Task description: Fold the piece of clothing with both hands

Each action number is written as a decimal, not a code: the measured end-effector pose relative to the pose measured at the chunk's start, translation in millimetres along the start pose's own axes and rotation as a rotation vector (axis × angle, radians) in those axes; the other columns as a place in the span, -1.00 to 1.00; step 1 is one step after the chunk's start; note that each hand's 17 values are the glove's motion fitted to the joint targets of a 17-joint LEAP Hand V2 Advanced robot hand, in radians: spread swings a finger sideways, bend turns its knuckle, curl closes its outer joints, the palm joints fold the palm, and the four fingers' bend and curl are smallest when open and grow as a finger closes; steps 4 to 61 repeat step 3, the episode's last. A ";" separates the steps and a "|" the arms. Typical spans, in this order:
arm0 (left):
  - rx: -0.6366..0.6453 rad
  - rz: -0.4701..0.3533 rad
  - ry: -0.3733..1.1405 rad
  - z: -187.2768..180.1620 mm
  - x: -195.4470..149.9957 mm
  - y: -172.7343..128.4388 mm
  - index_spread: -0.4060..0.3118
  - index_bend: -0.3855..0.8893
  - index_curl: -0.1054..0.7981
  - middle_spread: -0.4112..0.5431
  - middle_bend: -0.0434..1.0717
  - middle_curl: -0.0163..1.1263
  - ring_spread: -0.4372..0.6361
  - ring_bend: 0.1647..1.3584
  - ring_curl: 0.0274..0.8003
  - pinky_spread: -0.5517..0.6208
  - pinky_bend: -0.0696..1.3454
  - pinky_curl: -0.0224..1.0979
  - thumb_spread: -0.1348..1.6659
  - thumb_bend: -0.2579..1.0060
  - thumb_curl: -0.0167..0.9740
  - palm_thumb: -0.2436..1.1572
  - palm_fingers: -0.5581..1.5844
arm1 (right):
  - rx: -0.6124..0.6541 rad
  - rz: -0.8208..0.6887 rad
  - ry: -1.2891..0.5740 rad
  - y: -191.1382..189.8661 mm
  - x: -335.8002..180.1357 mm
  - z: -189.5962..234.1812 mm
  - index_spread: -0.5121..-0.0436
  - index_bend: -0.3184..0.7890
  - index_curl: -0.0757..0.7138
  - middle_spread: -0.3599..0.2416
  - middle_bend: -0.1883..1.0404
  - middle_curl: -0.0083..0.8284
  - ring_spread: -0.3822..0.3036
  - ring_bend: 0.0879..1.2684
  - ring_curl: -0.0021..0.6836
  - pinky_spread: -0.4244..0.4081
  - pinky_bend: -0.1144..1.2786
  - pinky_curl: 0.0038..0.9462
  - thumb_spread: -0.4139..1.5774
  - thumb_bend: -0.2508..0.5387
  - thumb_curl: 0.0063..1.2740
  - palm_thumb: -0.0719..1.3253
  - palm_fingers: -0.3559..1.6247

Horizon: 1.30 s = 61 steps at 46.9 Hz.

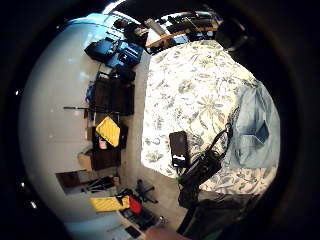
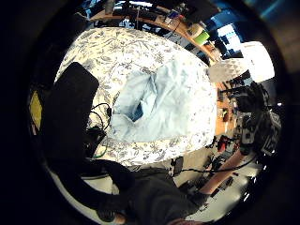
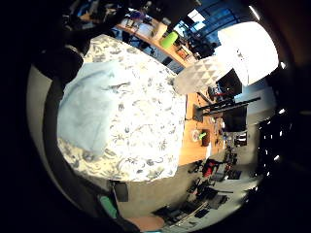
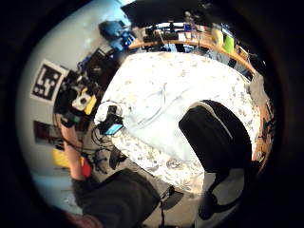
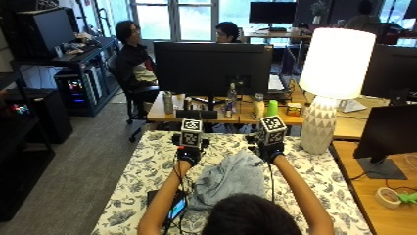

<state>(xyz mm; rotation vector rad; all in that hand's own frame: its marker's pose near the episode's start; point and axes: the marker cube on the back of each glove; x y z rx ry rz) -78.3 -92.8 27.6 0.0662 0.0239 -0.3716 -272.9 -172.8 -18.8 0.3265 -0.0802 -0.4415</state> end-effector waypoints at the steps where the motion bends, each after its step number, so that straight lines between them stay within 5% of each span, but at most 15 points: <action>1: -0.003 0.003 -0.007 -1.3 1.4 1.2 -0.22 -0.11 0.19 -0.08 -0.68 -0.50 -0.16 -0.45 -0.14 0.16 -0.57 -0.27 0.83 -0.38 -0.70 -0.40 -0.03 | -0.005 0.009 -0.005 0.7 1.6 -0.2 -0.32 -0.31 -0.54 -0.20 -0.35 -0.11 -0.25 -0.01 0.16 -0.09 0.30 -0.21 0.74 -0.46 -0.74 0.04 -0.14; 61: -0.012 -0.001 -0.015 -2.8 3.7 3.3 -0.22 -0.11 0.19 -0.08 -0.67 -0.50 -0.16 -0.45 -0.14 0.16 -0.56 -0.27 0.82 -0.39 -0.70 -0.41 -0.03 | -0.016 0.026 -0.014 5.0 1.6 -3.5 -0.32 -0.31 -0.54 -0.19 -0.36 -0.11 -0.23 -0.01 0.15 -0.05 0.29 -0.22 0.74 -0.44 -0.74 0.02 -0.14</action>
